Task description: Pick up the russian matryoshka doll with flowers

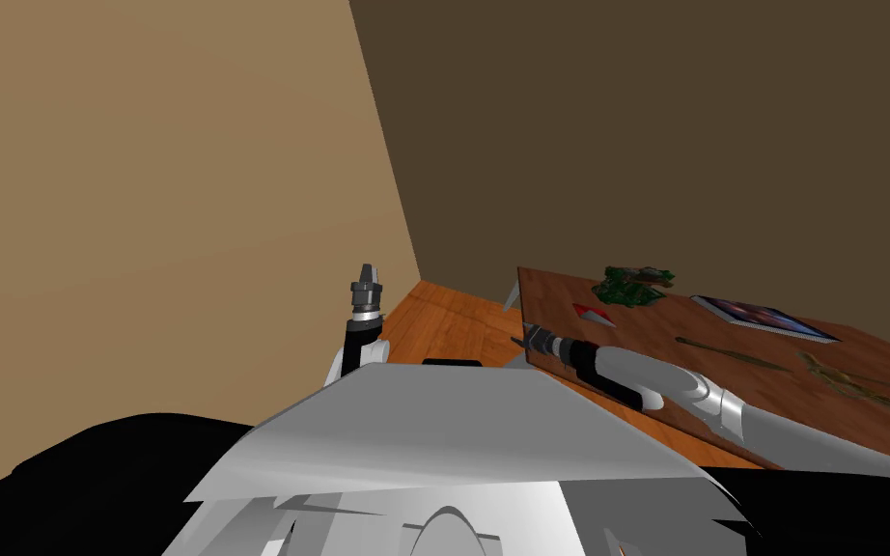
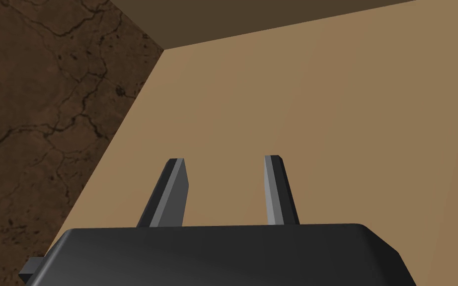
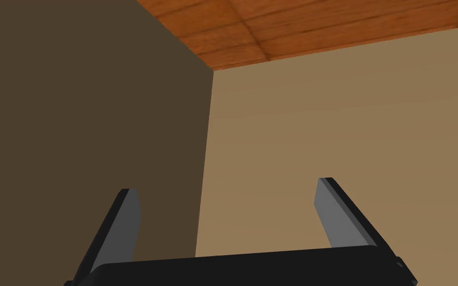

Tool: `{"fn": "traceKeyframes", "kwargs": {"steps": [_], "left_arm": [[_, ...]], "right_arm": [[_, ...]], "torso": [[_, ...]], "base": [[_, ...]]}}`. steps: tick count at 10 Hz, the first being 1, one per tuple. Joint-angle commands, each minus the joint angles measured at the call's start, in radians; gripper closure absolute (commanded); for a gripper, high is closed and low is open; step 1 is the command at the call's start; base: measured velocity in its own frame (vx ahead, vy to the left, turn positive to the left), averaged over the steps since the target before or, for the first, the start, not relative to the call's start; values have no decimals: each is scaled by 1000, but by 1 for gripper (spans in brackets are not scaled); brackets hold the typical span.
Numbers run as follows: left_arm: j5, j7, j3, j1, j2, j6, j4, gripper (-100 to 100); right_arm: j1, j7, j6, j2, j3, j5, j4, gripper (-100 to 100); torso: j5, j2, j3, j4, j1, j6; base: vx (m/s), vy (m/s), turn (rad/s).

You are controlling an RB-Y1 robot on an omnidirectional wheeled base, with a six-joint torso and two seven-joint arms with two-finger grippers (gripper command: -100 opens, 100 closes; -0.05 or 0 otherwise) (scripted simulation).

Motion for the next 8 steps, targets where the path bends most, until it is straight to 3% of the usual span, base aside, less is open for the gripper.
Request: {"fn": "traceKeyframes", "kwargs": {"steps": [1,2,3,4,8], "left_arm": [[0,0,0,0,0,0,0,0],[0,0,0,0,0,0,0,0],[0,0,0,0,0,0,0,0],[0,0,0,0,0,0,0,0],[0,0,0,0,0,0,0,0]], "right_arm": [[3,-5,-1,-48,11,21,13,-100],[3,-5,-1,-48,11,21,13,-100],[3,-13,3,-88,43,64,41,-100],[3,-13,3,-103,43,64,41,-100],[7,-37,8,-230,135,183,119,-100]], "torso": [[0,0,0,0,0,0],[0,0,0,0,0,0],[0,0,0,0,2,0],[0,0,0,0,2,0],[0,-1,0,0,-1,0]], "base": [[-6,-47,35],[-4,-21,-9],[-1,-31,57],[-4,-40,41],[7,-72,57]]}}
